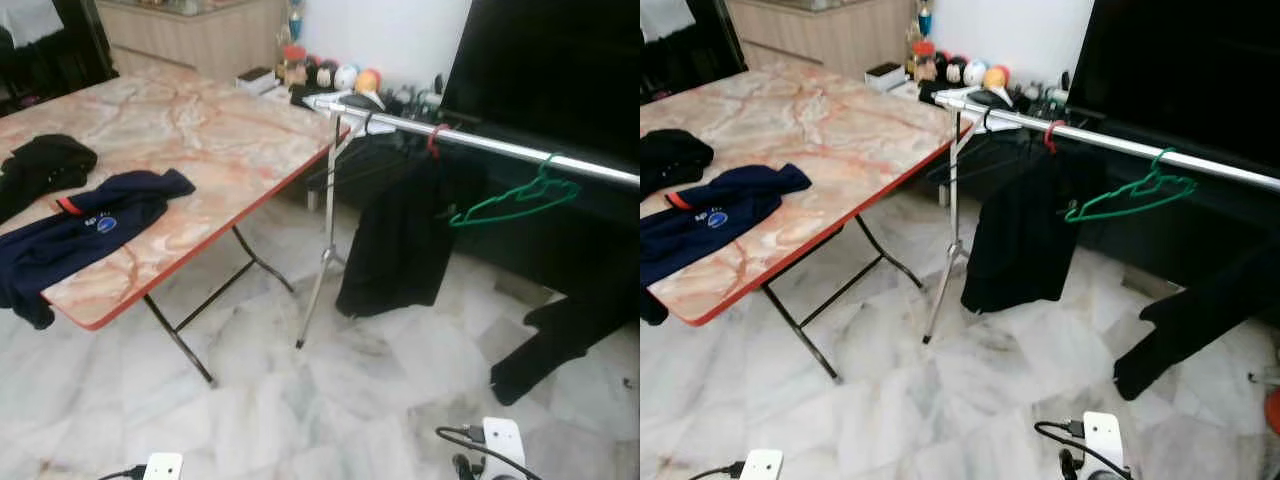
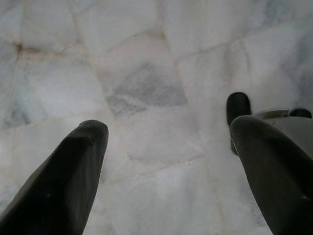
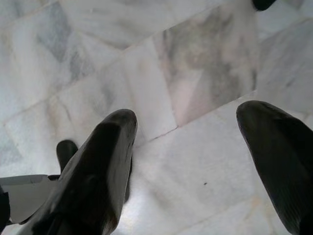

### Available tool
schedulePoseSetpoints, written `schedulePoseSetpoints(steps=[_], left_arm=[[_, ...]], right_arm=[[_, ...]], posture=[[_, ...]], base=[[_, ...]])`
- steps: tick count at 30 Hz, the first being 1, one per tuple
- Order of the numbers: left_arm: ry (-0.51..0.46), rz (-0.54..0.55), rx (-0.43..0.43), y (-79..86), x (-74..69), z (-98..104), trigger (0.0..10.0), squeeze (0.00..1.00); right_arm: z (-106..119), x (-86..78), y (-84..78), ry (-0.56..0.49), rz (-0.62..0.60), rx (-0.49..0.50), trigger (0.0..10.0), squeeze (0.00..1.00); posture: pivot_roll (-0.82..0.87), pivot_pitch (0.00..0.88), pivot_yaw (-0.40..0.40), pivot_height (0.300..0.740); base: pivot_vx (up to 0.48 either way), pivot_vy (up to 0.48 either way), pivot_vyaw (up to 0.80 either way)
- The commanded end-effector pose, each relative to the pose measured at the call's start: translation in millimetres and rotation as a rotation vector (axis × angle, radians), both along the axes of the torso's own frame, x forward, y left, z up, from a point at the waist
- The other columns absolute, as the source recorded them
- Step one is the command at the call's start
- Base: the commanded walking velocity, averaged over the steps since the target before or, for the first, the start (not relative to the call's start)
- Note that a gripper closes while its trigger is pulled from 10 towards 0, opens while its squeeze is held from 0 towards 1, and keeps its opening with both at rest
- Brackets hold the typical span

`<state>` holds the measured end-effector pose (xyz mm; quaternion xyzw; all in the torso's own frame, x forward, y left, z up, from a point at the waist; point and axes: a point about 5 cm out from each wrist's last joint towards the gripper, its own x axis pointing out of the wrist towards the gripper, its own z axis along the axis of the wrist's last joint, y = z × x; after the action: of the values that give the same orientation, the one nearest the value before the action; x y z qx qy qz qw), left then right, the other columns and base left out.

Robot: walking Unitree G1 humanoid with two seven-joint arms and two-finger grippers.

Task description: Hang hanger

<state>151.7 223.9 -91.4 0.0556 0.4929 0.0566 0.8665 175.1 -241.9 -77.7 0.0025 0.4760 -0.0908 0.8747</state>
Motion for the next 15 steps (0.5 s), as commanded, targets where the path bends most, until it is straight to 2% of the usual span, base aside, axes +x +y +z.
schedulePoseSetpoints(steps=[1, 7, 13, 15], left_arm=[[0.013, -0.011, 0.01, 1.6, -2.0, -0.5, 10.0, 0.0], [0.012, -0.01, 0.01, 1.6, -2.0, -0.5, 10.0, 0.0], [0.011, -0.011, 0.011, 1.6, -1.9, -0.5, 10.0, 0.0], [0.011, -0.012, 0.012, 1.8, -1.9, -0.4, 10.0, 0.0]], right_arm=[[-0.5, -0.9, 0.4, 0.002, 0.0, -0.002, 10.0, 0.0], [-0.6, -0.9, 0.6, 0.003, -0.001, -0.001, 10.0, 0.0], [-0.7, -1.0, 0.8, 0.004, 0.003, -0.001, 10.0, 0.0], [-0.8, -1.1, 1.1, 0.004, 0.005, -0.002, 10.0, 0.0]], posture=[[0.05, 0.0, -0.009, 0.74], [0.05, 0.0, -0.007, 0.74], [0.05, 0.0, -0.006, 0.74], [0.05, 0.0, -0.003, 0.74]], base=[[0.0, 0.27, 0.5], [0.0, 0.269, 0.47], [0.0, 0.271, 0.0], [0.0, 0.27, 0.41]])
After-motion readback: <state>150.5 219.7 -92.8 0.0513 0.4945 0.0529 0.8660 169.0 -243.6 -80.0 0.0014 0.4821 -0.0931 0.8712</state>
